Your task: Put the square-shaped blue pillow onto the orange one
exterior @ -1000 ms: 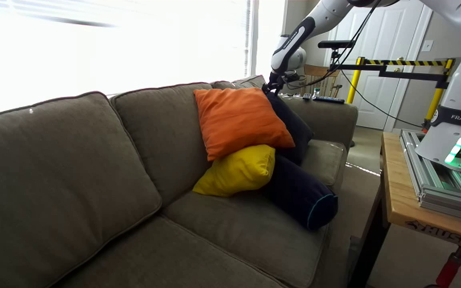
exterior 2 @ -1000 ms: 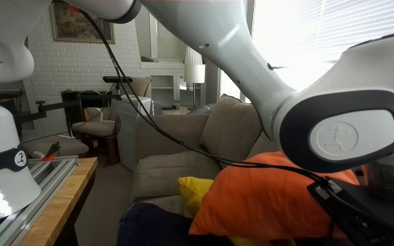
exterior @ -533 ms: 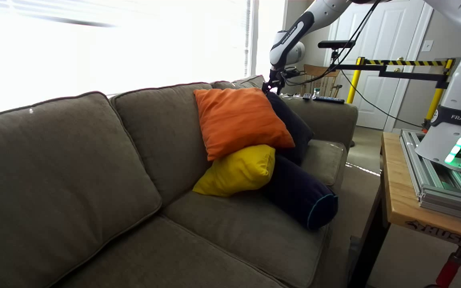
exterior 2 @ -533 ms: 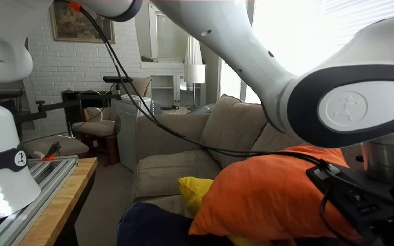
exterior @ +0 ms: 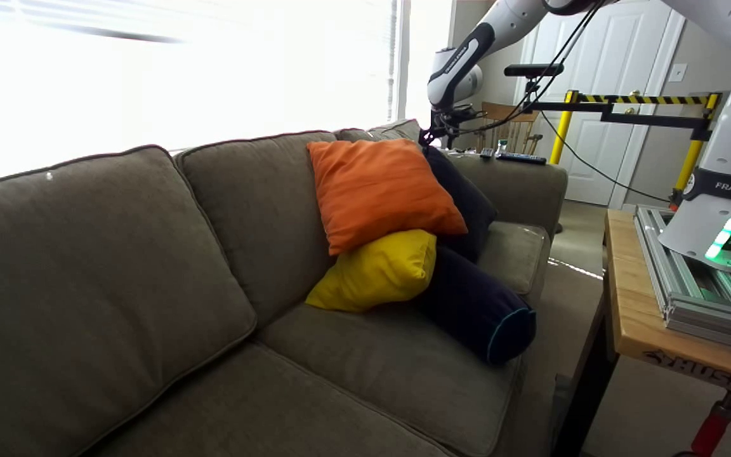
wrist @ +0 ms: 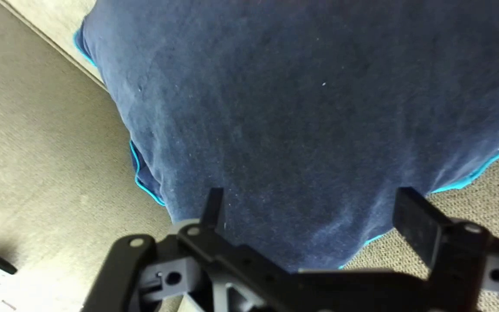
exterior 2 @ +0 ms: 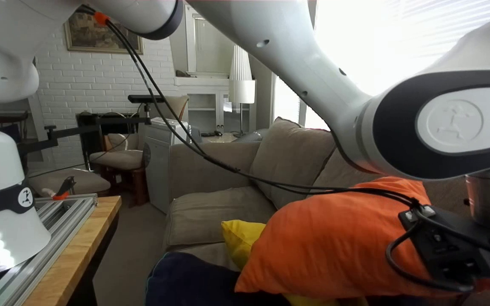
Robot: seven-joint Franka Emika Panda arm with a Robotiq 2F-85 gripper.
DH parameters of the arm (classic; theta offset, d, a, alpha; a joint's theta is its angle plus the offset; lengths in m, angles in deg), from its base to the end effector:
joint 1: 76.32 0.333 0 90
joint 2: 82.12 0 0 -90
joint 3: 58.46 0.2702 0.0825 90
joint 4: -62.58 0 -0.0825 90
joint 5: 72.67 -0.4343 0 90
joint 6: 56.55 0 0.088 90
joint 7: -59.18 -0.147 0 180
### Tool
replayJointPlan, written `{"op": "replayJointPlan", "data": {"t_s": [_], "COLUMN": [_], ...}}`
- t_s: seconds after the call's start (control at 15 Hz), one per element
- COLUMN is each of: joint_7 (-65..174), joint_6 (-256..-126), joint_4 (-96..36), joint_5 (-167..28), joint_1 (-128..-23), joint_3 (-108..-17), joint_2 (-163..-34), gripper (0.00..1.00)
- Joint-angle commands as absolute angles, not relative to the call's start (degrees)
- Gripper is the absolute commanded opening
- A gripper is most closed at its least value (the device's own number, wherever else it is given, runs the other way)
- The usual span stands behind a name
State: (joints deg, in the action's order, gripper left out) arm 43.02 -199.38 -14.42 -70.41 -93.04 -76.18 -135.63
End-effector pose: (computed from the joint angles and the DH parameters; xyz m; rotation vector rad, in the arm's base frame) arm 0.6593 -0.4077 0.1084 2.6585 -0.9753 0.2944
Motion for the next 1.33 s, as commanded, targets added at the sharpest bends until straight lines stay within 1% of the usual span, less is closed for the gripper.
{"op": "replayJointPlan", "data": {"t_s": [0.0, 0.4, 0.67, 0.87, 1.27], "joint_7": [35.12, 26.89, 25.52, 26.8, 30.22], "joint_6": [-194.21, -197.65, -202.65, -203.98, -202.47], "joint_4": [-7.85, -1.26, 3.58, 6.91, 12.36], "joint_5": [-73.01, -72.85, -73.18, -74.11, -77.84], "joint_1": [-92.56, -92.19, -93.41, -95.08, -98.85], "joint_3": [-76.75, -77.52, -77.22, -75.93, -71.34], "joint_2": [-139.78, -146.19, -150.88, -153.61, -156.7], "gripper": [1.0, 1.0, 1.0, 1.0, 1.0]}}
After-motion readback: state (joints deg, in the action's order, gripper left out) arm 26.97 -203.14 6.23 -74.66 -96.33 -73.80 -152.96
